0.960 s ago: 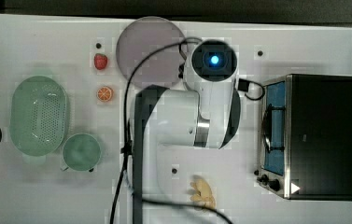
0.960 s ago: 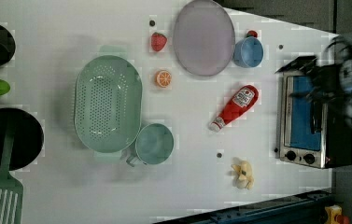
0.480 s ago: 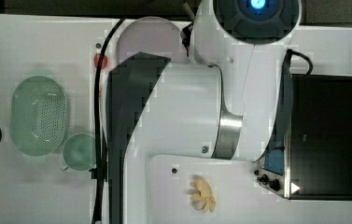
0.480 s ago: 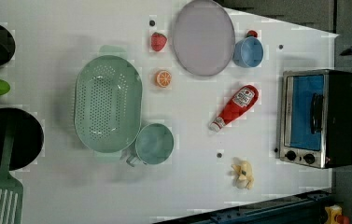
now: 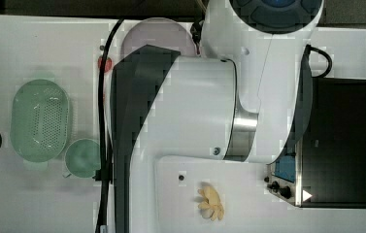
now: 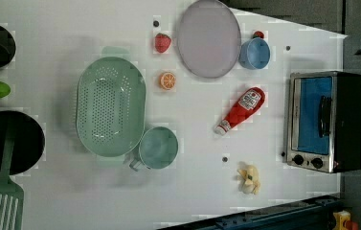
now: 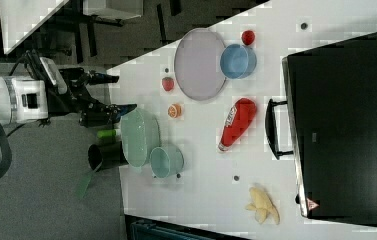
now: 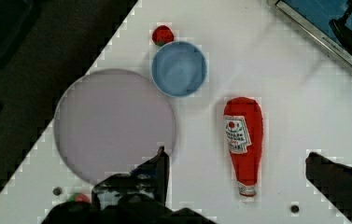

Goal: Pick Ketchup from oven and place it on table.

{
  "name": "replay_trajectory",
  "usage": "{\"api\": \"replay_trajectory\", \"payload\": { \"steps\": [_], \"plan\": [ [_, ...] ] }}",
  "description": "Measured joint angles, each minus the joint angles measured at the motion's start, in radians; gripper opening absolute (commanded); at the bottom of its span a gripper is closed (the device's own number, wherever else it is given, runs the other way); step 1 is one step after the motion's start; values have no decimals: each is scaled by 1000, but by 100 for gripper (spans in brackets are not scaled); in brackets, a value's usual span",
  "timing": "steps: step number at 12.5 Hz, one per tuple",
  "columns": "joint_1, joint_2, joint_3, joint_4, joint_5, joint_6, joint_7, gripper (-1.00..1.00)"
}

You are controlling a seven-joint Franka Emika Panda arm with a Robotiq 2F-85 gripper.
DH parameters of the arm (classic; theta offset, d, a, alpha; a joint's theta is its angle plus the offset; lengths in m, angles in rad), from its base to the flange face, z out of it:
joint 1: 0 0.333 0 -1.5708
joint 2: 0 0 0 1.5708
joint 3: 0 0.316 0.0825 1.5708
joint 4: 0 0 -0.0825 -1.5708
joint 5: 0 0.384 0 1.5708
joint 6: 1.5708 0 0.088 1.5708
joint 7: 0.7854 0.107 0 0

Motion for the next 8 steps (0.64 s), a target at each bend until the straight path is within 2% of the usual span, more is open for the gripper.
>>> {"api": "replay_trajectory", "payload": {
  "steps": [4, 8],
  "plan": [
    [12, -7, 1, -17, 1, -29, 1, 100],
    [-5, 25, -4, -26, 22, 3, 5, 100]
  ]
}}
